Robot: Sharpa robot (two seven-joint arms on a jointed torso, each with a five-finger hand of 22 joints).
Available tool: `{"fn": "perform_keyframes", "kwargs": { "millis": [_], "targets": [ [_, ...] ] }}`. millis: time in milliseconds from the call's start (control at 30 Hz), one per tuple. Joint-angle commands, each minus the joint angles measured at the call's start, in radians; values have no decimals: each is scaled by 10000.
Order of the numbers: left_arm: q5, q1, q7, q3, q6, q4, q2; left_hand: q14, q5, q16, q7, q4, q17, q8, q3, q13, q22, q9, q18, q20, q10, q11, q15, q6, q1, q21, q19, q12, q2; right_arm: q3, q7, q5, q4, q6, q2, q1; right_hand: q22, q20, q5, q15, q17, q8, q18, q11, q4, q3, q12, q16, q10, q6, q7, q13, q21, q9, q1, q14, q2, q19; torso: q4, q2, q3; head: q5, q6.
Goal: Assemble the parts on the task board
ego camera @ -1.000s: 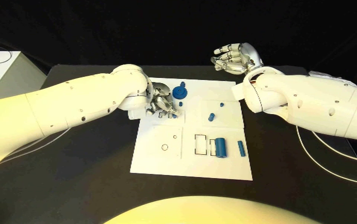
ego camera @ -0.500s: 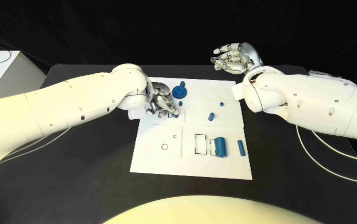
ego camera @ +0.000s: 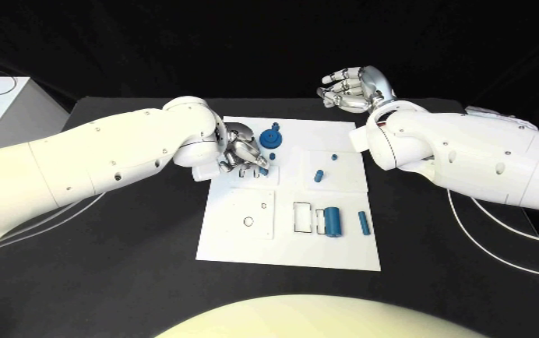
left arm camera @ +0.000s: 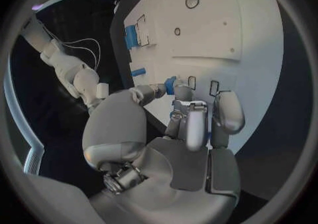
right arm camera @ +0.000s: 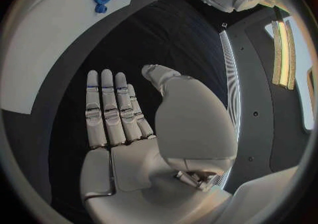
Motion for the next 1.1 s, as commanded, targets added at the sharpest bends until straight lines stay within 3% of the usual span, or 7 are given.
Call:
{"fn": "perform_keyframes", "kwargs": {
  "millis": [33, 233, 700, 1100],
  "targets": [
    [386, 7, 139, 12, -596, 110, -75, 668, 384, 111, -66, -2465, 1384, 16, 2424, 226, 216, 50, -108, -38, 272, -84, -106, 205, -170, 109, 179, 114, -42, -3, -23, -156, 0, 210, -15, -11, -9, 13, 65, 5, -13, 66, 117, 51, -6, -25, -35, -51, 16, -40, 352, -13, -49, -11, -67, -43, 7, -81, 8, 0, 8, 9, 11],
    [47, 3, 216, 12, -1215, 512, -383, 741, 1184, 161, -170, -2558, 1563, -90, 2330, 455, 538, 122, -169, -132, 611, -187, -207, 483, -301, 231, 399, 156, -178, -12, -1, -138, -3, 198, -74, -42, -40, 21, 89, 9, -26, 68, 119, 54, -4, -29, -37, -62, 11, -41, 354, -33, -46, -14, -75, -47, 16, -100, 20, 11, 2, 17, 24],
    [-1794, -179, 350, -90, -2858, 1630, -1038, 767, 1351, 186, -221, -2596, 1646, -128, 2312, 608, 743, 131, -207, -161, 775, -235, -247, 615, -221, 299, 532, 200, -249, -26, 107, -115, 126, 56, -300, -128, -144, 42, 180, 25, -74, 70, 126, 74, -24, -37, -69, -100, -51, -55, 370, -117, -31, -26, -76, -61, 29, -143, 129, -82, -5, 43, -59],
    [-2913, -489, 378, -294, -3458, 1914, -1065, 772, 1403, 187, -253, -2600, 1655, -173, 2343, 709, 893, 115, -236, -187, 900, -267, -276, 720, -173, 351, 632, 221, -318, -30, 173, -100, 69, 12, -334, -184, -231, 58, 270, 41, -118, 71, 128, 95, -50, -34, -99, -135, -105, -68, 385, -196, -24, -37, -69, -75, 42, -164, 128, -129, 7, 45, -113]
  ]
}}
